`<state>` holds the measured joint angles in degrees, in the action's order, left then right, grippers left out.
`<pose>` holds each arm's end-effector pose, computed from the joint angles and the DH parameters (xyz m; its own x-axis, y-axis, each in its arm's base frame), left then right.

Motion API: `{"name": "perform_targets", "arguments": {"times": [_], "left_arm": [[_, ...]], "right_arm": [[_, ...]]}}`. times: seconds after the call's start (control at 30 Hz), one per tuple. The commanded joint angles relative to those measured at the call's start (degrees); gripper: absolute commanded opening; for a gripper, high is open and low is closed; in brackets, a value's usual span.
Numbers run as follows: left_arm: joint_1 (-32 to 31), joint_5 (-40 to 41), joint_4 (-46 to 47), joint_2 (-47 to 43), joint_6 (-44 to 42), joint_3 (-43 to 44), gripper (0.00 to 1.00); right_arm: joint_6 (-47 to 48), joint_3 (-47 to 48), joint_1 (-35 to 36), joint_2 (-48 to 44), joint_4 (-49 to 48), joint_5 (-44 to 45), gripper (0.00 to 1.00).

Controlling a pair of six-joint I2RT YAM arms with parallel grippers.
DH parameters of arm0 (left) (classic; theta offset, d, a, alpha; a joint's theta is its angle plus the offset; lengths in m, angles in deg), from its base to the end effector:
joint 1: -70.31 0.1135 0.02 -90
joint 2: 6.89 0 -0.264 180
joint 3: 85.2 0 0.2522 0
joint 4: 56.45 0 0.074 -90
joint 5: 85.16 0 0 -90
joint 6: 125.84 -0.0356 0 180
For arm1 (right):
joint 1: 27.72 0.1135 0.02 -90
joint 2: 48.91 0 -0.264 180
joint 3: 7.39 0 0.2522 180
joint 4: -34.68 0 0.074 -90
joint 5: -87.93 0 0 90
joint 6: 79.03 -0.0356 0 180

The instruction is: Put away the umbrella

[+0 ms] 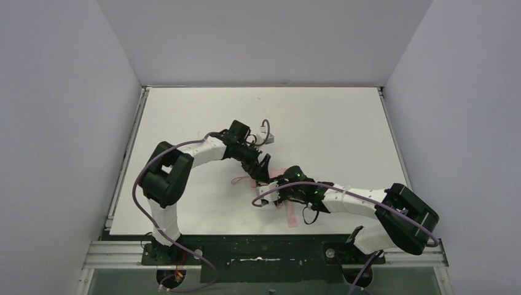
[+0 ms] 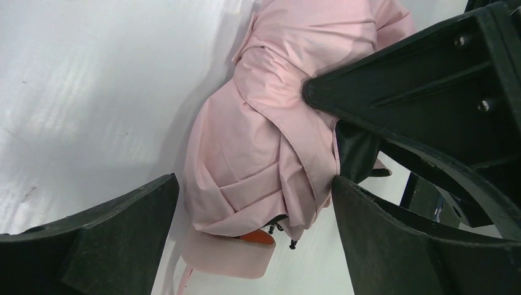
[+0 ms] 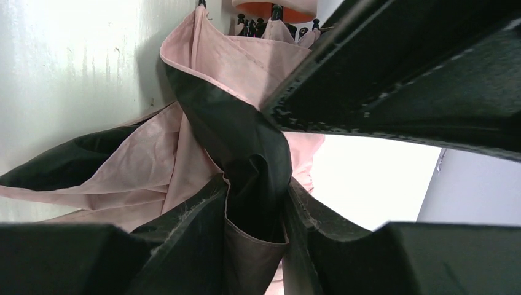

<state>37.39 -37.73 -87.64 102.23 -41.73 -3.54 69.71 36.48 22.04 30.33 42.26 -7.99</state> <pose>0.3079 -0.2280 0.1611 -0.6417 0.5055 -0.5768 0.7656 0.3770 -0.5213 0.1629 0.1981 0.1523 0.4623 -0.7699 -0.4399 -0.7956 -0.1411 -0.5892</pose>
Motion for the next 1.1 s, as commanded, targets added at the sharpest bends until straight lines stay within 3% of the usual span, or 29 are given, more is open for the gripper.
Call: {"name": "perform_targets", "arguments": {"times": [0.0, 0.07, 0.4, 0.57, 0.7, 0.83, 0.93, 1.07], "left_arm": [[-1.6, -5.0, -3.1, 1.1, -4.4, 2.7, 0.94], [-2.2, -5.3, -3.7, 2.0, -4.9, 2.7, 0.92], [-3.6, -4.7, -6.6, 5.1, -6.5, 4.7, 0.6], [-4.0, -3.5, -9.6, 5.9, -8.0, 6.0, 0.31], [-4.2, -1.2, -11.6, 5.8, -8.8, 6.6, 0.13], [-4.3, 0.9, -13.2, 5.5, -9.4, 7.1, 0.02], [-4.2, 2.9, -14.2, 5.1, -9.6, 7.4, 0.0], [-4.3, 4.6, -14.0, 4.3, -9.7, 7.3, 0.0]], "right_arm": [[-2.1, -1.2, 1.0, 0.7, -0.4, -1.0, 0.15], [-2.4, -1.3, 1.0, 0.9, -1.2, -0.9, 0.15], [-5.2, -2.6, 1.3, 1.5, -7.4, -0.1, 0.15], [-5.9, -3.0, 1.4, 1.3, -9.7, 0.4, 0.18], [-6.5, -2.7, 1.5, -0.5, -9.7, 0.1, 0.28], [-7.9, -0.2, 1.7, -6.2, -1.8, -0.5, 0.54], [-12.8, 1.2, 1.7, -13.4, 3.8, -1.0, 0.69], [-24.7, 1.3, 2.0, -24.7, 8.8, 1.2, 0.73]]}}
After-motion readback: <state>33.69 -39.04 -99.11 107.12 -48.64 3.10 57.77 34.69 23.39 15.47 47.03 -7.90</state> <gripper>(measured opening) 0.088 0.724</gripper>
